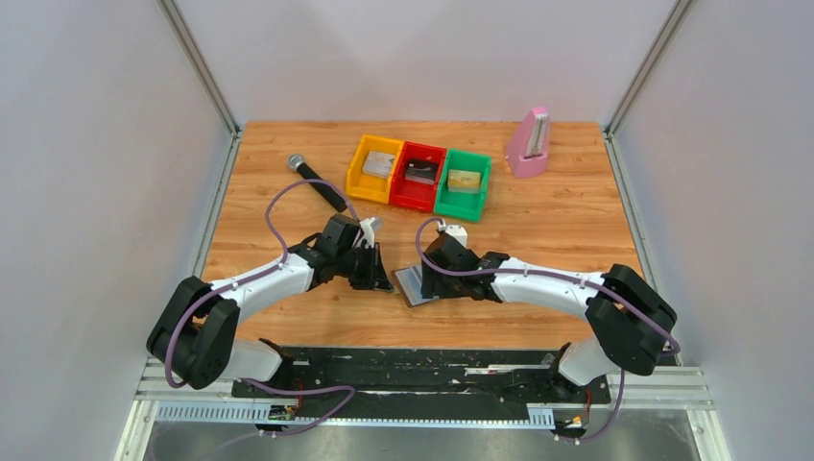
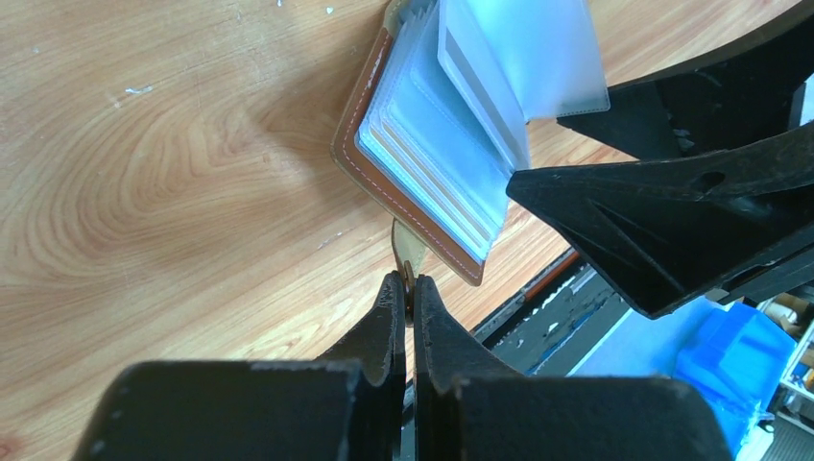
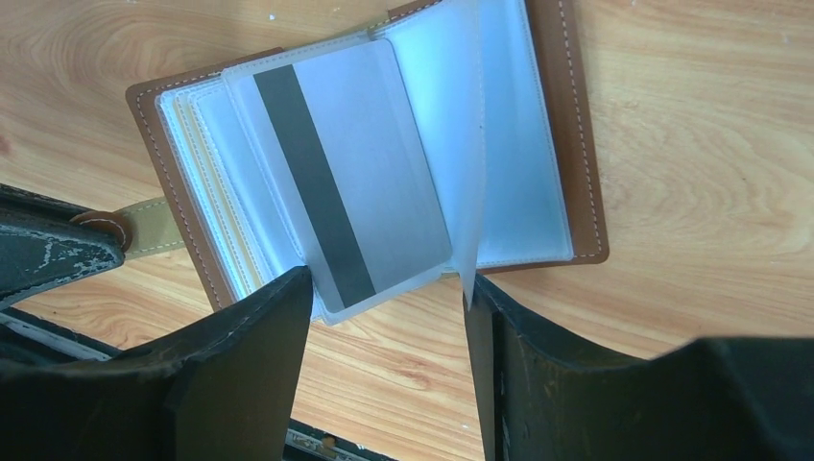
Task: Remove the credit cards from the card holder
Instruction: Remove the credit card from the card holder.
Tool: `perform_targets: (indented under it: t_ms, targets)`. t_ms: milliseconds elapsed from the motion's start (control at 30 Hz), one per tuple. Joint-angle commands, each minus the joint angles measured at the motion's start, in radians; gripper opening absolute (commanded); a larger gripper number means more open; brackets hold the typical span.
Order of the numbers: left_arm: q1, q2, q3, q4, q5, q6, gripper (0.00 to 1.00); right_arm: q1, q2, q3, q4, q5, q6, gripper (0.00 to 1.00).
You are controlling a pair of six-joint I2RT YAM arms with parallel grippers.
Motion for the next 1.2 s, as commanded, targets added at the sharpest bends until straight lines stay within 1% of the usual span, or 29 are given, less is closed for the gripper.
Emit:
perform_targets:
  t_ms: [0,233,367,600,1167]
  targets:
    - [-0.004,-0.012,0.035,-0.021,-0.005,0.031,0.00,0.001,-0.037,0.029,-0.042,0.067,0.002,0.60]
    - [-0.002,-0.012,0.033,-0.034,-0.015,0.046,0.00,0.001,-0.045,0.034,-0.056,0.073,-0.004,0.64]
    - [-0.003,-0.011,0.031,-0.035,-0.017,0.049,0.00,0.002,-0.045,0.037,-0.062,0.077,-0.008,0.70]
    - [-0.003,-0.003,0.030,-0.038,-0.018,0.056,0.00,0.002,-0.042,0.050,-0.084,0.100,-0.012,0.76]
    - [-0.003,-0.010,0.029,-0.043,-0.020,0.062,0.00,0.002,-0.044,0.075,-0.121,0.149,-0.032,0.75]
